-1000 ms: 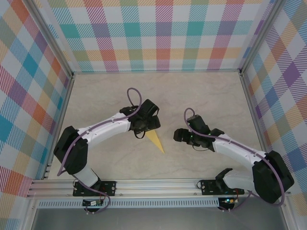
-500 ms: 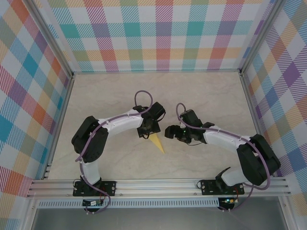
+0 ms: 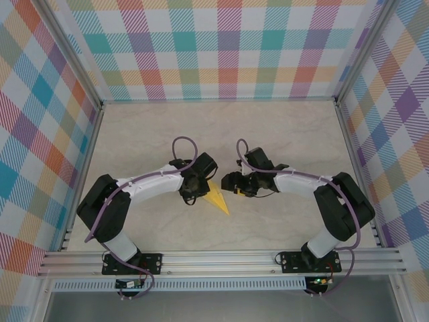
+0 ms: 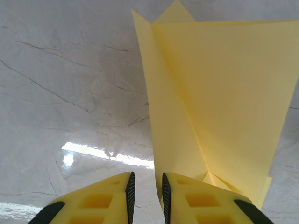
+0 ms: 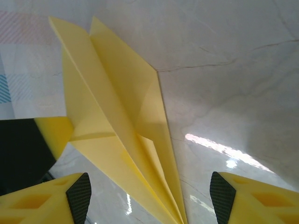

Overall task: Fold a paper plane with a square sheet of paper (pick it up from the middle)
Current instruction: Move a paper plane to the center of the table.

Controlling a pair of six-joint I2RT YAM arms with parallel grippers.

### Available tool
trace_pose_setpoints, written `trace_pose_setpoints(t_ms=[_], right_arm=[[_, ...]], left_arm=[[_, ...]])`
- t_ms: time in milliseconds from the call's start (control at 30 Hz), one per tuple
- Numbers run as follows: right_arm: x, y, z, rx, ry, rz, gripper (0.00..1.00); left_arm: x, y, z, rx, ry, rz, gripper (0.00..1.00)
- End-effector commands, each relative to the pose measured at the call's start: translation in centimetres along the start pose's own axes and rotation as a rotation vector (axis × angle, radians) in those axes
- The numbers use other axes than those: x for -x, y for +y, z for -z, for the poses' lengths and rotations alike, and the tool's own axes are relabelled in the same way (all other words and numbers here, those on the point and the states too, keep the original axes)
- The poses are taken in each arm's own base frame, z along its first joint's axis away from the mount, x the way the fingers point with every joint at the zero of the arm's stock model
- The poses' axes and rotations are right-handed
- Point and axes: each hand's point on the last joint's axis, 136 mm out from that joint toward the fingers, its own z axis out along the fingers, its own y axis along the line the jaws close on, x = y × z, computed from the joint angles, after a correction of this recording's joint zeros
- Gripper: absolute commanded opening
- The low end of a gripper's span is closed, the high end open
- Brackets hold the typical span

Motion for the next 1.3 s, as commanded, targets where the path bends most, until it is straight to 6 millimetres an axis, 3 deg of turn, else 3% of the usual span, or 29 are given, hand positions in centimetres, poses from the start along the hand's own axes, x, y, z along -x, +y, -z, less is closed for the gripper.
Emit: trace_pose_setpoints(t_ms=[0, 367, 500, 800, 1000, 1267], right_arm=[[0.3, 1.9, -0.2, 0.070, 0.035, 0.056, 0.70], [-0.1, 2.1, -2.8, 0.073, 0.124, 0.066, 0.65], [-0.4, 2.7, -3.5, 0.096, 0.156, 0.078, 0.58], [-1.6, 3.0, -4.0, 0.100, 0.196, 0.117, 0.54], [-2.2, 2.2, -4.2, 0.038, 0.202, 0.151, 0.54], [-2.4, 1.7, -5.1, -0.016, 0.216, 0.190, 0.43]], left_arm=[[0.6, -0.1, 0.5, -0.026, -0.023, 0.028, 0.23], [0.6, -0.2, 0.4, -0.029, -0.022, 0.016, 0.23], [0.7, -0.1, 0.5, -0.028, -0.025, 0.015, 0.23], [0.7, 0.0, 0.5, -0.026, -0.029, 0.017, 0.23], [0.7, -0.1, 0.5, -0.030, -0.029, 0.020, 0.23], [0.8, -0.1, 0.5, -0.034, -0.029, 0.021, 0.23]])
